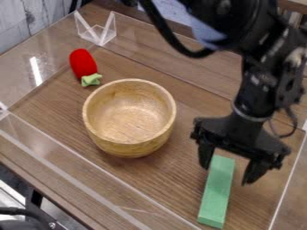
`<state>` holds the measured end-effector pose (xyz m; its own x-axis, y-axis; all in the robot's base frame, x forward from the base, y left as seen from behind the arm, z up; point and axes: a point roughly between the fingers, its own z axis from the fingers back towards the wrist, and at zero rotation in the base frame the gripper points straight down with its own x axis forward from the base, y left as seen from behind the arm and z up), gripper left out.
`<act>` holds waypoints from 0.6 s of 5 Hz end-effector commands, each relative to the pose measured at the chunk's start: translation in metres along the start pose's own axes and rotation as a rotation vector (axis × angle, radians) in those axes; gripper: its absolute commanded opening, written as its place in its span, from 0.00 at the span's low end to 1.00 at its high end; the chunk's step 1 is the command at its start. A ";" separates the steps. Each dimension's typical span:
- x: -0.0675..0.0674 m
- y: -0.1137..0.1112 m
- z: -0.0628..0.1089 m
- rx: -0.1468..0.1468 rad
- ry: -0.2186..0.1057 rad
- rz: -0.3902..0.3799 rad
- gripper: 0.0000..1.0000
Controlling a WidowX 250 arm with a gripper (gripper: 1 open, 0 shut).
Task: Remove the green stick from the brown bowl and put it on the table
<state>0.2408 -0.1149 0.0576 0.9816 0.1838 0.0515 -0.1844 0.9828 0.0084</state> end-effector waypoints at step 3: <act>0.045 0.036 0.084 -0.148 -0.157 0.051 1.00</act>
<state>0.2685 -0.0701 0.1262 0.9586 0.2473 0.1411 -0.2320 0.9657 -0.1164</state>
